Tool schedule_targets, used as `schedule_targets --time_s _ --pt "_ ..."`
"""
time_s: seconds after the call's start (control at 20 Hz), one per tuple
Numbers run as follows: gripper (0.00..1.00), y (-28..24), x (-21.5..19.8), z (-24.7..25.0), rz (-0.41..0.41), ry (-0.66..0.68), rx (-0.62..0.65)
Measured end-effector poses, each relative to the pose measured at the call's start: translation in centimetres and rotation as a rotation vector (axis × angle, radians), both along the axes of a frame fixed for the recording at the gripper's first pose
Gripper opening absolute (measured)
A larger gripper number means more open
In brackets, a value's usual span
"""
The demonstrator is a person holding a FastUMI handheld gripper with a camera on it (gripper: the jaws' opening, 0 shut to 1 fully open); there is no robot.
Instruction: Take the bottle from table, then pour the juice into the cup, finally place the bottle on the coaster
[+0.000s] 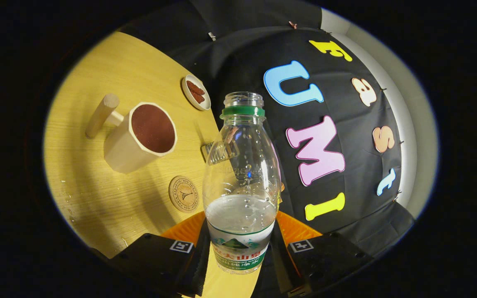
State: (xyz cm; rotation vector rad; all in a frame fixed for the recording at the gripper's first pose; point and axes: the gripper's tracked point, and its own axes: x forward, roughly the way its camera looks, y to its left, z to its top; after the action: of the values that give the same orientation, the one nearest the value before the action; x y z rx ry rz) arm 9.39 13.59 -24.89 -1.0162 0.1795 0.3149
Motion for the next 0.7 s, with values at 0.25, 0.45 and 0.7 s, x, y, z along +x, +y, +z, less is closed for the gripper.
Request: schedule_targets --time_s 0.25,0.45,0.7 --pt "0.69 0.5 0.0 -0.8 0.032 -0.004 -0.086" --pt "0.69 0.5 0.4 -1.4 0.036 0.002 -0.145" --pt "0.69 0.4 0.8 -1.9 0.042 0.007 -0.208"
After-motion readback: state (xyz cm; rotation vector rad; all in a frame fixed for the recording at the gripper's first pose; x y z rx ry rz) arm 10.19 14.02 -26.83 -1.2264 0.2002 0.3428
